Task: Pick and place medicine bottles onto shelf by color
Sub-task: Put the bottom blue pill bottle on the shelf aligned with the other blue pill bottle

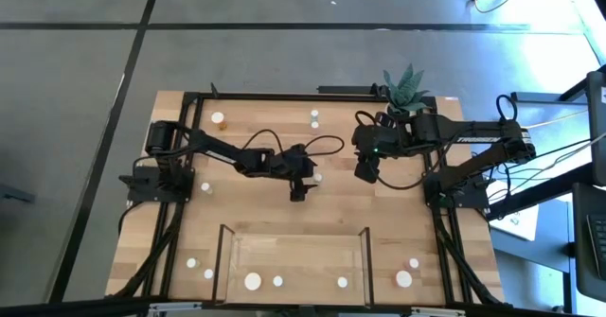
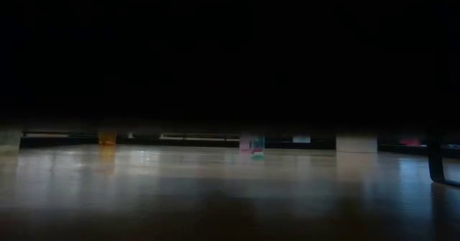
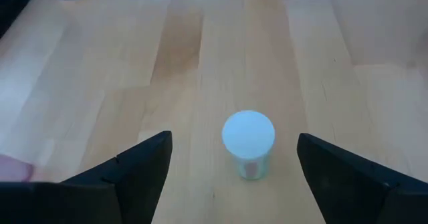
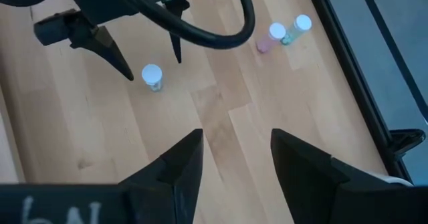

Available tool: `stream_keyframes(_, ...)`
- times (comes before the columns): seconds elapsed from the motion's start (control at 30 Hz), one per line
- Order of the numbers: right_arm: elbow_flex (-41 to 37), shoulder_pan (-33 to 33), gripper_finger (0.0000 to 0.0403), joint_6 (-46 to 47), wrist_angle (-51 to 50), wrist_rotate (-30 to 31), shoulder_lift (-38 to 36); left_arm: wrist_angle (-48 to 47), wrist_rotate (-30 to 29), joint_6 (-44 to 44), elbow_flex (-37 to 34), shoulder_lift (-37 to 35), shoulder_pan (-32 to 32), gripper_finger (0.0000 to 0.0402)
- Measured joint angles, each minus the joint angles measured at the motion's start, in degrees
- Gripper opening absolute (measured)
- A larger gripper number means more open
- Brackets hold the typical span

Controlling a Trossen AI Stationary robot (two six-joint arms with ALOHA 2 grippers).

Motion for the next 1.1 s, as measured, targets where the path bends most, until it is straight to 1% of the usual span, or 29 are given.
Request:
stream_keyframes(0.27,0.00,0.00,0.0177,-1.20,0.04,0.02,0.00,2.10,1.40,-0.46,0.00,0.00,-0.02,0.0316)
stream_keyframes(0.73,0.00,0.00,0.0177,-1.35,0.37,0.00,0.01,2.89,1.51,-1.57,0.00,2.27,-0.04,0.0316)
stream_keyframes(1.1,0.00,0.00,0.0177,-1.35,0.35,0.00,0.02,2.53,1.50,-1.52,0.02,0.91,0.32,0.0316)
